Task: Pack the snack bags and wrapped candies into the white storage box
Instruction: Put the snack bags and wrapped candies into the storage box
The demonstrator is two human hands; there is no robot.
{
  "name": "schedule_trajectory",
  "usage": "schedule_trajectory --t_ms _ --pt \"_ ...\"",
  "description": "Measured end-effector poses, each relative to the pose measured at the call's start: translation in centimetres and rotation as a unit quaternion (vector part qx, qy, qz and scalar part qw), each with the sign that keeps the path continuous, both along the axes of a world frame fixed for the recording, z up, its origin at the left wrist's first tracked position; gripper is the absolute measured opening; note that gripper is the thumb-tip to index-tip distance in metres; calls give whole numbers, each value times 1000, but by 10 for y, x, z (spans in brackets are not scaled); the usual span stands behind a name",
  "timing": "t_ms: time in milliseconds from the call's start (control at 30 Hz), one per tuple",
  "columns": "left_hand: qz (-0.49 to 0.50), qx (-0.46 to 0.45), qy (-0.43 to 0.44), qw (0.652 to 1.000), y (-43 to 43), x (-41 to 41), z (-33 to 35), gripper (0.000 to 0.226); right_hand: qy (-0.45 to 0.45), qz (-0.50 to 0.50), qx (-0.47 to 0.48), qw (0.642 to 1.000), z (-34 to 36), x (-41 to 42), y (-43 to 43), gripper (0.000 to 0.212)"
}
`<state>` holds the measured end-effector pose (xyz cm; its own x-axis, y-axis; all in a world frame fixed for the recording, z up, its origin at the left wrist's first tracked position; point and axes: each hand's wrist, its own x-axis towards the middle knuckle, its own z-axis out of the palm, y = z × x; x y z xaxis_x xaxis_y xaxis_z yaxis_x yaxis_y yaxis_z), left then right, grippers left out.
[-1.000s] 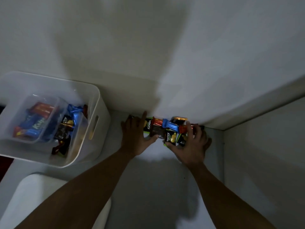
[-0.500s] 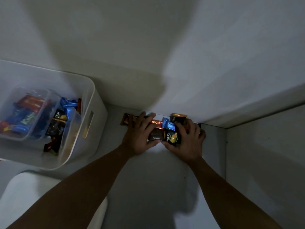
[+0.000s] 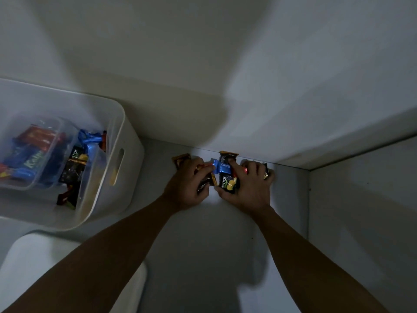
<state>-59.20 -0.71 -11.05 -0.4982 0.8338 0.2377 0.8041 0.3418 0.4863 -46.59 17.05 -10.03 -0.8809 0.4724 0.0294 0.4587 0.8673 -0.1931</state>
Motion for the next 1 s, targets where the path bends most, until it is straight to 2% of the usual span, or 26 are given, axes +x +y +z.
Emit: schedule_trajectory --t_ms 100,233,300,400,500,733,1000 --pt "8 14 -24 1000 -4 1 -1 55 36 -8 -18 999 -1 1 -1 72" --pt "13 -18 30 999 -4 3 -3 56 43 33 -43 998 -4 1 0 46" --pt "26 -28 40 998 -5 4 -7 55 53 35 -64 996 -6 1 0 41" --pt "8 -23 35 999 -5 3 -7 59 49 57 -21 997 -9 1 1 41" --pt "-10 30 23 999 -4 5 -7 52 43 70 5 997 -13 3 3 46" --pt "19 41 -23 999 0 7 -4 43 76 77 -20 994 -15 3 9 46" --pt "95 82 -96 988 0 18 23 41 99 -17 -131 986 9 15 -1 50"
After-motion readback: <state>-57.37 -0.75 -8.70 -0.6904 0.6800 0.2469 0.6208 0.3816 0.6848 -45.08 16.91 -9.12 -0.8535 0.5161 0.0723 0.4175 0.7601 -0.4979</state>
